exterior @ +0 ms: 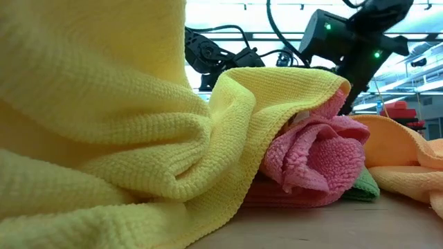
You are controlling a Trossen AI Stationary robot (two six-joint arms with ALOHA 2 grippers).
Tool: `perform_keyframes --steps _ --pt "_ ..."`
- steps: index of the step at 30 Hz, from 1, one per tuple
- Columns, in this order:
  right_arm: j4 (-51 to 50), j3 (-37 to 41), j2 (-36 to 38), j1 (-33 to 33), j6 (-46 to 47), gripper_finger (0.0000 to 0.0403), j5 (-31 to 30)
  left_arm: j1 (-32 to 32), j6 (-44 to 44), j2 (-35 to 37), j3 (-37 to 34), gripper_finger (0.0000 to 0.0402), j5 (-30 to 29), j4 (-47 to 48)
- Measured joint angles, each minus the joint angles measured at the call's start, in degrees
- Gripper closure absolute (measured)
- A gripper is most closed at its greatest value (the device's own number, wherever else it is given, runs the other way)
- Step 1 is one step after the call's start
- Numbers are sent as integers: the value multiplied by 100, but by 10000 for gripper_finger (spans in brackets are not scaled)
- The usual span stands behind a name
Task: Fold microfiber towels
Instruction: Fold the orange microfiber towel
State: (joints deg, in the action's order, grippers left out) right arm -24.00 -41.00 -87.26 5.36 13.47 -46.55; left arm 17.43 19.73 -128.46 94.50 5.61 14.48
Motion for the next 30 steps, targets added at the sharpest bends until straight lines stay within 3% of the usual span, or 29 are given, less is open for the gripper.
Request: perform_keyframes --steps 8,16,23,30 --pt "-77 -22 -539 -16 312 143 -536 2 -107 0 0 370 0 3" --pt "-98 111 -700 -373 590 143 -607 -2 -103 0 0 394 1 64" --pt "-719 120 -294 -371 1013 144 -706 -2 -46 0 0 373 0 117" --pt "-1040 120 317 -368 1307 144 -722 -3 17 0 0 393 2 140"
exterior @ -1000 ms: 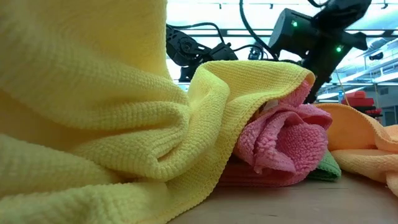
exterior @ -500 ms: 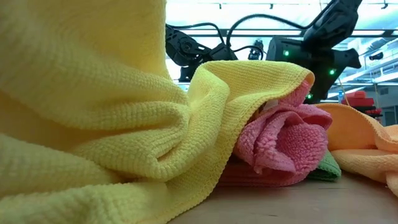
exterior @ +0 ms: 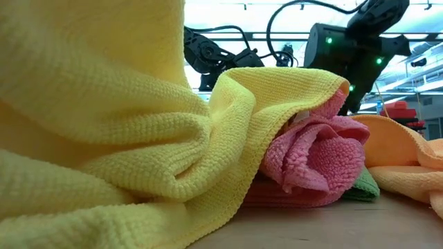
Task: Fold microfiber towels
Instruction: Fold the orange microfiber towel
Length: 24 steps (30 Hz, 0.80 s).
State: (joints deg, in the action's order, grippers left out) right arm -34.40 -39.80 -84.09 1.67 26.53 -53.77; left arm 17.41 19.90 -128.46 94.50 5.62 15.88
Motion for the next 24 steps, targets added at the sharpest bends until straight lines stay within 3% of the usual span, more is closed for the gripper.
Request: perform_keyframes --steps 9,18,24 --pt "-370 -1 360 0 329 144 137 -52 24 -2 0 367 3 -33" --pt "-818 5 292 0 768 144 340 -373 179 -2 0 388 368 -273" --pt "-945 5 553 23 604 144 717 -610 174 -2 0 381 376 -660"
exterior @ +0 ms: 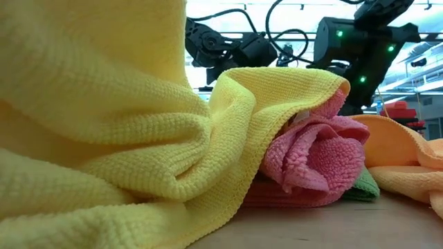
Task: Fold microfiber towels
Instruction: Fold the orange microfiber towel
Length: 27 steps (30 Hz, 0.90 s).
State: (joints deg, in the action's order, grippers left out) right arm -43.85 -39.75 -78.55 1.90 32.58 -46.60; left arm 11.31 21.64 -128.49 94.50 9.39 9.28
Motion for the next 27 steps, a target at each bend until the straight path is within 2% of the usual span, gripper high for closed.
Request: perform_keyframes --steps 6,12,20,24,27 --pt "-126 0 738 326 -172 144 73 -176 7 0 0 374 -13 -3" --pt "70 117 1194 707 -310 144 550 -286 210 0 0 391 -16 1" --pt "2512 1417 1361 1305 -964 144 615 -333 353 -2 0 360 -96 185" --pt "3585 1553 1191 1542 -1932 144 607 -352 441 -2 0 340 -122 182" --pt "3851 1543 998 1547 -2599 149 551 -354 453 0 0 334 -122 183"
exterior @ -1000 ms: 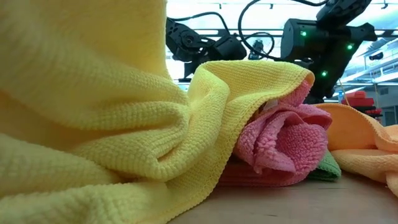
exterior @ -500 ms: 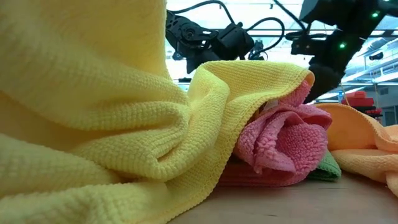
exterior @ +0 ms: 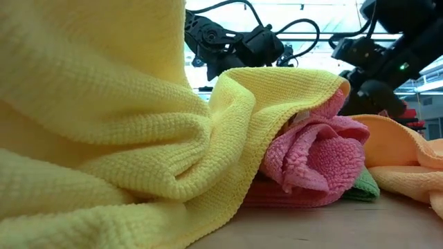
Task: Fold microfiber towels
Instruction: Fold the orange microfiber towel
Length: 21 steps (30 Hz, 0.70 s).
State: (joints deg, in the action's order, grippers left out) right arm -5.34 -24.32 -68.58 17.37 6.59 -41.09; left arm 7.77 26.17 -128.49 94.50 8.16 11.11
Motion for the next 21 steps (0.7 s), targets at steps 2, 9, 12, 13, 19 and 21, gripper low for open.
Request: perform_keyframes --steps 2,9,12,13,19,21 --pt "178 -4 -164 -45 -421 155 41 6 0 -2 0 332 0 2" --pt "778 -7 -816 -284 -1583 184 155 75 136 123 0 339 -33 327" --pt "1234 -14 -949 -447 -1942 200 263 175 185 319 1 341 -112 602" --pt "1316 -15 -970 -514 -2027 206 356 223 179 376 2 341 -127 724" --pt "1235 -35 -1082 -937 -2083 253 931 431 257 452 2 328 -155 1016" --pt "1217 -33 -1082 -978 -2028 272 965 446 406 452 2 323 -159 1138"
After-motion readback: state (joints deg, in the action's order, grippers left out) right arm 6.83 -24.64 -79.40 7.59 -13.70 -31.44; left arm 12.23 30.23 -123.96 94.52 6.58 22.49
